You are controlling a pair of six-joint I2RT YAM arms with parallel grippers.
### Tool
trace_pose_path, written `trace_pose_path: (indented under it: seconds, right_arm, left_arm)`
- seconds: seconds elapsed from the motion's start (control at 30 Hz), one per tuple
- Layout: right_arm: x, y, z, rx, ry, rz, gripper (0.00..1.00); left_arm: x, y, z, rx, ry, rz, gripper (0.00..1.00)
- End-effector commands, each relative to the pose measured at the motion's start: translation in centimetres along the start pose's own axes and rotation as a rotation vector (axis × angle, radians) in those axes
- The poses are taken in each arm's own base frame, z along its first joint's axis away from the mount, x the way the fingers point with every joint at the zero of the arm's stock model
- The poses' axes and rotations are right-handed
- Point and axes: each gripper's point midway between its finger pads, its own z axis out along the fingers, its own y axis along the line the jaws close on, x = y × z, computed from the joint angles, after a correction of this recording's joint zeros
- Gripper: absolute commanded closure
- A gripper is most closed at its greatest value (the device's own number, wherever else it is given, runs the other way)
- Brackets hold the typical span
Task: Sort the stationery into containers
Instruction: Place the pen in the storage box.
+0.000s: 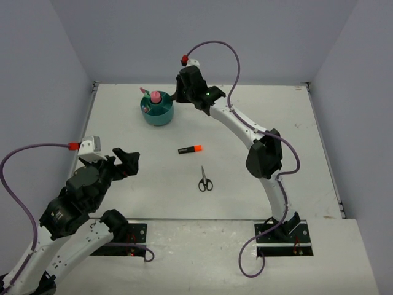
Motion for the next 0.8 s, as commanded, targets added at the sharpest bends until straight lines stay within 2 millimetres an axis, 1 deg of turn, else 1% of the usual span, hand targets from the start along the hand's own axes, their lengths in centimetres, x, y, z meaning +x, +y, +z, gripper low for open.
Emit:
trace_pose_path:
  seconds: [0.0, 0.07, 0.13, 0.2, 0.27, 0.37, 0.5, 0.63, 0.77]
  right_arm:
    - [-4.4, 1.5, 0.1, -0.063, -0.123, -0.008, 1.00]
    - [-3.7, 1.6, 1.2, -0.087, -0.109, -0.024, 1.00]
    - [-3.4, 2.3, 1.7, -0.133, -0.104, -0.036, 1.00]
    - [-2.9, 2.4, 2.3, -0.144, -0.095, -0.043, 1.00]
    - [-2.3, 2.1, 2.9, -0.136, -0.088, -0.044, 1.00]
    - [-0.8, 1.3, 4.1, -0.114, -0.063, -0.046, 1.00]
    - [0.5, 0.6, 5.0, -0.094, -0.044, -0.042, 1.00]
    - [1.2, 0.3, 5.6, -0.081, -0.043, -0.033, 1.00]
    - [1.2, -0.3, 6.0, -0.056, -0.049, -0.039, 1.00]
  left_arm:
    - [-0.8, -0.5, 0.1, 0.027, -0.036, 0.010, 0.00]
    - [-0.9, -0.5, -0.1, 0.031, -0.041, 0.006, 0.00]
    - [-1.0, -0.6, -0.2, 0.038, -0.046, 0.004, 0.00]
    - [-1.1, -0.6, -0.3, 0.042, -0.050, 0.002, 0.00]
    - [-1.1, -0.6, -0.3, 0.044, -0.052, 0.002, 0.00]
    - [-1.1, -0.7, -0.3, 0.050, -0.051, 0.005, 0.00]
    - [-1.2, -0.8, -0.4, 0.059, -0.053, 0.007, 0.00]
    - [-1.1, -0.8, -0.3, 0.060, -0.052, 0.009, 0.00]
    - [-1.2, -0.9, -0.4, 0.066, -0.054, 0.008, 0.00]
